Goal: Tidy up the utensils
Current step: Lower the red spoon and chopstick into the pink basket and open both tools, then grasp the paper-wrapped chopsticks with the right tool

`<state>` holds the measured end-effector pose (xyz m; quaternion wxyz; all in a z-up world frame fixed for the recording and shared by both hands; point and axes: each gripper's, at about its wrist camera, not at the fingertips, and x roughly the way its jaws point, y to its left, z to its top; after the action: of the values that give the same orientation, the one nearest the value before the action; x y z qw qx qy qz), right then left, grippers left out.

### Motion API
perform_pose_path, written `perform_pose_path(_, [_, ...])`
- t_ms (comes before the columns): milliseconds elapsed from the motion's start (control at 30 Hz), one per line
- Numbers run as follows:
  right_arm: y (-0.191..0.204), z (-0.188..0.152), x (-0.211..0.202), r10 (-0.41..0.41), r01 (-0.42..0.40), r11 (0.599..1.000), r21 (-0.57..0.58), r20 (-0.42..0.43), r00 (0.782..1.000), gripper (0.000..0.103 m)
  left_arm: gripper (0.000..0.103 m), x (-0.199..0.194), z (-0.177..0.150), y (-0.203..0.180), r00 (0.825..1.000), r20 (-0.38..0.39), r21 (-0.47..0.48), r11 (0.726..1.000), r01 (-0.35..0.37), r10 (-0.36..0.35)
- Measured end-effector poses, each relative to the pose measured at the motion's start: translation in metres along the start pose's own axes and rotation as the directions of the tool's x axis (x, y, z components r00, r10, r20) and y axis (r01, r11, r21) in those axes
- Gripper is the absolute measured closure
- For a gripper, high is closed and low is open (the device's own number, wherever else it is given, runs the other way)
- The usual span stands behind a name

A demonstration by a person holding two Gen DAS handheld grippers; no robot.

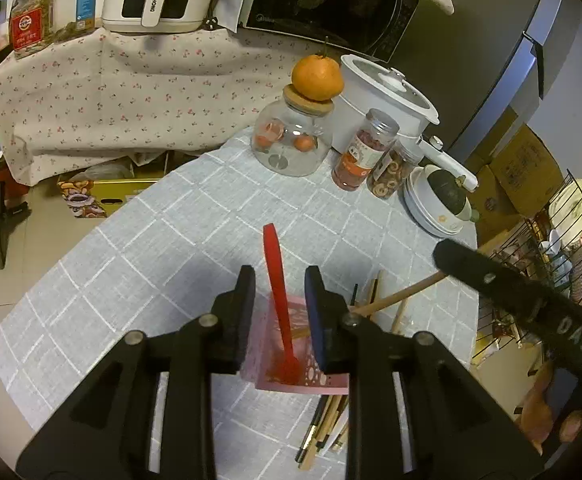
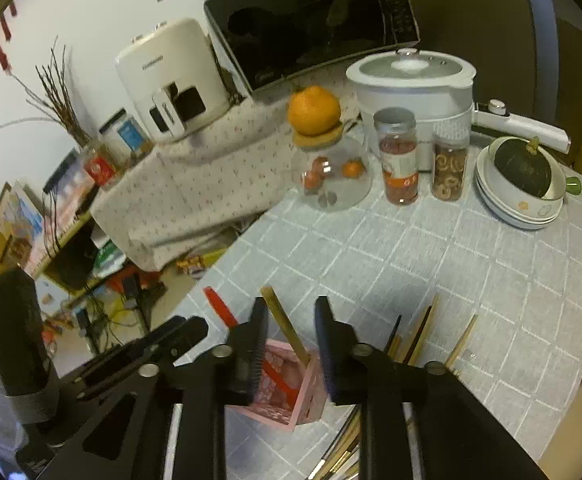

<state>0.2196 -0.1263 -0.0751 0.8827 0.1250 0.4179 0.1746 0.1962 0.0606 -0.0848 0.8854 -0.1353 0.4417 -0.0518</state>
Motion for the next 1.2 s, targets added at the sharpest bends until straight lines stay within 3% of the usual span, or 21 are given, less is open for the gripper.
perform_pose_path(167, [-0.008, 0.003, -0.027, 0.008, -0.009, 1.0, 0.012, 0.041, 0.999, 0.054, 0.052, -0.013, -0.003, -0.008, 1.0, 0.009, 0.034, 0.999, -0.003, 0.003])
perform_pose_path(233, [-0.013, 0.002, -0.036, 0.001, -0.002, 1.0, 0.015, 0.047, 0.999, 0.048, 0.035, -0.019, -0.009, -0.01, 1.0, 0.01, 0.053, 0.998, -0.025, 0.025])
perform_pose_path(300, [-0.019, -0.001, -0.045, -0.017, 0.017, 1.0, 0.01, 0.051, 0.999, 0.04, 0.027, -0.023, -0.015, -0.012, 0.999, 0.013, 0.08, 0.995, -0.053, 0.052])
perform_pose_path(433, [-0.031, -0.012, -0.053, -0.064, 0.064, 0.998, -0.004, 0.031, 0.997, 0.034, 0.02, -0.024, -0.027, -0.014, 0.994, -0.012, 0.148, 0.983, -0.109, 0.112])
perform_pose_path(600, [-0.05, -0.032, -0.048, -0.136, 0.135, 0.991, -0.023, -0.031, 0.99, 0.029, 0.019, -0.016, -0.047, -0.005, 0.986, -0.112, 0.145, 0.984, -0.106, 0.123])
perform_pose_path(800, [-0.075, -0.05, -0.033, -0.206, 0.205, 0.979, -0.019, -0.114, 0.972, 0.028, 0.019, -0.006, -0.068, 0.004, 0.962, -0.253, 0.115, 0.991, -0.075, 0.102])
perform_pose_path(1000, [-0.104, -0.069, 0.002, -0.293, 0.297, 0.955, -0.019, -0.234, 0.927, 0.028, 0.019, -0.004, -0.076, 0.004, 0.955, -0.28, 0.108, 0.991, -0.076, 0.103])
perform_pose_path(1200, [-0.138, -0.087, 0.041, -0.251, 0.299, 0.952, 0.067, -0.388, 0.887, 0.028, 0.019, 0.0, -0.074, 0.007, 0.948, -0.295, 0.087, 0.991, -0.102, 0.123])
